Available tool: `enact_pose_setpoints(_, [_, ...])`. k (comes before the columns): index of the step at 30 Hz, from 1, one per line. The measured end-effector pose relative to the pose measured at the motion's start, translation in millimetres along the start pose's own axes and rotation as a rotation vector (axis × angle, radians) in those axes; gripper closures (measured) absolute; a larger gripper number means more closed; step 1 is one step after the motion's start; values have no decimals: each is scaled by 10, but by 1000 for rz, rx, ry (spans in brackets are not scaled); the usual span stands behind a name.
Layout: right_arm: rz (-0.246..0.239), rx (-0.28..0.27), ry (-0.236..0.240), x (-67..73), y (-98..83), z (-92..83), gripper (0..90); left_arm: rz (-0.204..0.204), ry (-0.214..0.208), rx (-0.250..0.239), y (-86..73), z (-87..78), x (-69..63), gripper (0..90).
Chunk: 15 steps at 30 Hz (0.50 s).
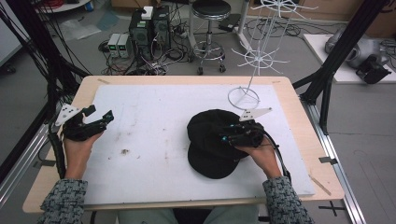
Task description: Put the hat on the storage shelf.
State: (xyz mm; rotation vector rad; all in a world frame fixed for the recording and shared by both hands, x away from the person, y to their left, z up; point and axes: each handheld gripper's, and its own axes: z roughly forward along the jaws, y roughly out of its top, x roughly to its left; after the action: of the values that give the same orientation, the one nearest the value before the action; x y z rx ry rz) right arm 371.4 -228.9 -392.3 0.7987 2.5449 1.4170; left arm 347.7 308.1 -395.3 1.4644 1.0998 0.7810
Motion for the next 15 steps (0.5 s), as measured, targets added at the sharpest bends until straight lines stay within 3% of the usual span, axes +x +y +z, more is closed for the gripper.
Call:
enact_pose_setpoints(4, [-15,17,-37,23,-8,9,774,-2,0,0,-1,-3,-6,228])
enact_pose_setpoints(7, [-45,15,-48,62,3,13,851,-4,0,-10,9,-12,-10,228])
enact_pose_setpoints(12, [-34,-22,-51,81,23,-24,870,-4,3,-2,6,-18,10,228])
enact_pose_setpoints(14, [-25,-75,-57,95,36,-83,873,-4,4,-3,6,-17,12,228])
enact_pose_setpoints(15, [-25,-75,-57,95,36,-83,873,-6,5,-8,8,-18,10,228])
